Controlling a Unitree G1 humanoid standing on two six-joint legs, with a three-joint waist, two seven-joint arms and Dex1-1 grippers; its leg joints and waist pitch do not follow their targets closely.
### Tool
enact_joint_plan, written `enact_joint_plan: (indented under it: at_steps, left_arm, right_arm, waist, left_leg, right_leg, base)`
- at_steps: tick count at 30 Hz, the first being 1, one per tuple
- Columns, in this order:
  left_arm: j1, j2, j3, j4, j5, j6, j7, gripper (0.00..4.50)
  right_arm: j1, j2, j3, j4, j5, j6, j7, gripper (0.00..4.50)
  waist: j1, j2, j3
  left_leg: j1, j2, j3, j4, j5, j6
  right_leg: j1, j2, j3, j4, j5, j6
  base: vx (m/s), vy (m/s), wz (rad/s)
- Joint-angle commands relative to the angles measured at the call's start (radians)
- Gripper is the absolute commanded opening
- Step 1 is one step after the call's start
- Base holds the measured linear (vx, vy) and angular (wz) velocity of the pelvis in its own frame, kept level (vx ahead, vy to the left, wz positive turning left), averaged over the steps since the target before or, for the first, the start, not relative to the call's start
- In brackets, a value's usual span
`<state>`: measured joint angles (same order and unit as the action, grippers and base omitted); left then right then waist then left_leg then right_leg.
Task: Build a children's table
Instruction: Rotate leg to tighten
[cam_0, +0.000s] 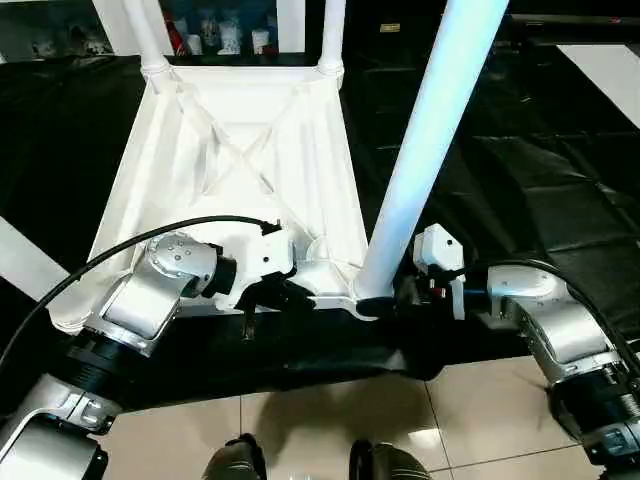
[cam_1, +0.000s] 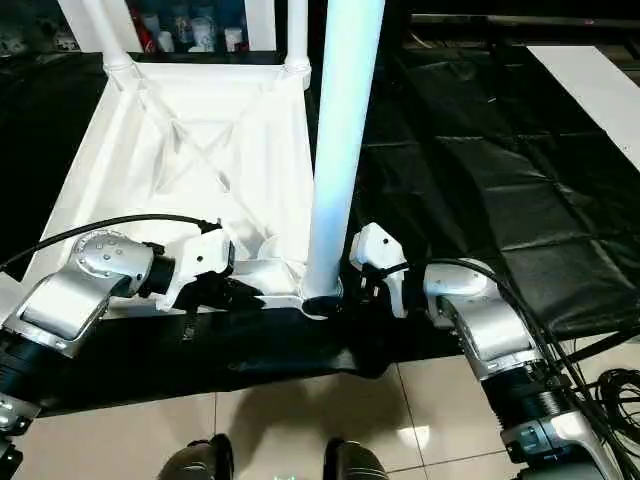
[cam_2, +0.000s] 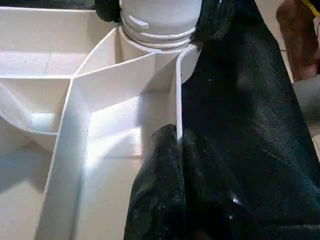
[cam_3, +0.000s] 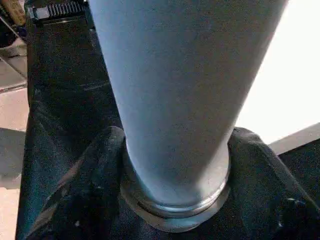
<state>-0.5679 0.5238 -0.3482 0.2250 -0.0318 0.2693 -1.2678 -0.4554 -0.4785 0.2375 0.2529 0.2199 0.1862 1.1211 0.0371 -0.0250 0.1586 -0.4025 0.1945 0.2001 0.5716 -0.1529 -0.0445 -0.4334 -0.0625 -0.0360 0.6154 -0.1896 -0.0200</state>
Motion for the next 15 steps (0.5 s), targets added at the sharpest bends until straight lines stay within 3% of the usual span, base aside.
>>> enact_joint_plan:
  at_steps: [1, 4, 8, 10, 11, 13, 14, 15]
  left_arm:
    - [0.017, -0.010, -0.045, 0.001, 0.009, 0.020, -0.012, 0.00]
    - [0.001, -0.043, -0.034, 0.037, 0.025, 0.039, 0.048, 0.00]
    - [-0.036, -0.100, -0.016, 0.106, 0.048, 0.044, 0.147, 0.00]
    - [-0.081, -0.159, 0.005, 0.183, 0.068, 0.054, 0.254, 0.00]
    - [-0.106, -0.193, 0.017, 0.226, 0.077, 0.061, 0.314, 0.00]
    - [-0.136, -0.244, 0.029, 0.280, 0.085, 0.078, 0.391, 0.00]
    - [-0.151, -0.271, 0.026, 0.308, 0.093, 0.084, 0.428, 0.00]
    - [-0.157, -0.284, 0.023, 0.320, 0.097, 0.087, 0.440, 0.00]
  right_arm:
    - [-0.001, 0.003, 0.002, 0.017, -0.023, 0.000, -0.017, 2.74]
    - [-0.004, 0.050, -0.038, 0.048, -0.024, 0.020, -0.125, 2.67]
    - [0.002, 0.118, -0.087, 0.068, -0.008, 0.040, -0.244, 2.65]
    - [0.007, 0.188, -0.121, 0.088, -0.009, 0.033, -0.369, 2.65]
    - [0.007, 0.232, -0.141, 0.106, -0.015, 0.026, -0.455, 2.65]
    - [-0.005, 0.300, -0.175, 0.150, -0.032, 0.023, -0.608, 2.65]
    - [-0.016, 0.340, -0.201, 0.181, -0.036, 0.027, -0.707, 2.65]
    - [-0.021, 0.359, -0.213, 0.196, -0.037, 0.029, -0.750, 2.65]
  waist:
    - [-0.003, -0.009, -0.077]
    - [-0.005, -0.007, -0.075]
    - [-0.009, -0.011, -0.073]
    - [-0.012, -0.010, -0.073]
    - [-0.010, -0.007, -0.071]
    - [-0.010, -0.013, -0.072]
    - [-0.010, -0.004, -0.073]
    - [-0.011, -0.006, -0.071]
  left_leg:
    - [0.028, 0.034, -0.010, -0.045, -0.061, 0.133]
    - [0.028, 0.034, -0.010, -0.047, -0.082, 0.119]
    - [0.027, 0.033, -0.014, -0.053, -0.148, 0.066]
    - [0.026, 0.033, -0.015, -0.054, -0.160, 0.050]
    - [0.033, 0.031, -0.013, -0.054, -0.181, 0.037]
    - [0.029, 0.028, -0.016, -0.057, -0.193, 0.018]
    - [0.028, 0.028, -0.017, -0.058, -0.192, 0.014]
    - [0.031, 0.027, -0.018, -0.059, -0.212, 0.005]
  right_leg:
    - [0.065, -0.064, 0.047, -0.050, 0.020, -0.274]
    - [0.062, -0.065, 0.047, -0.055, -0.021, -0.271]
    - [0.061, -0.068, 0.045, -0.072, -0.170, -0.239]
    - [0.059, -0.068, 0.045, -0.076, -0.208, -0.222]
    - [0.049, -0.067, 0.047, -0.084, -0.240, -0.211]
    - [0.053, -0.069, 0.045, -0.089, -0.296, -0.191]
    - [0.050, -0.071, 0.045, -0.088, -0.305, -0.187]
    - [0.047, -0.069, 0.044, -0.095, -0.332, -0.175]
  base:
    - [0.000, 0.000, 0.00]
    - [0.000, 0.000, 0.00]
    - [0.000, 0.000, 0.00]
    - [0.000, 0.000, 0.00]
    - [0.000, 0.000, 0.00]
    - [0.000, 0.000, 0.00]
    - [0.000, 0.000, 0.00]
    - [0.000, 0.000, 0.00]
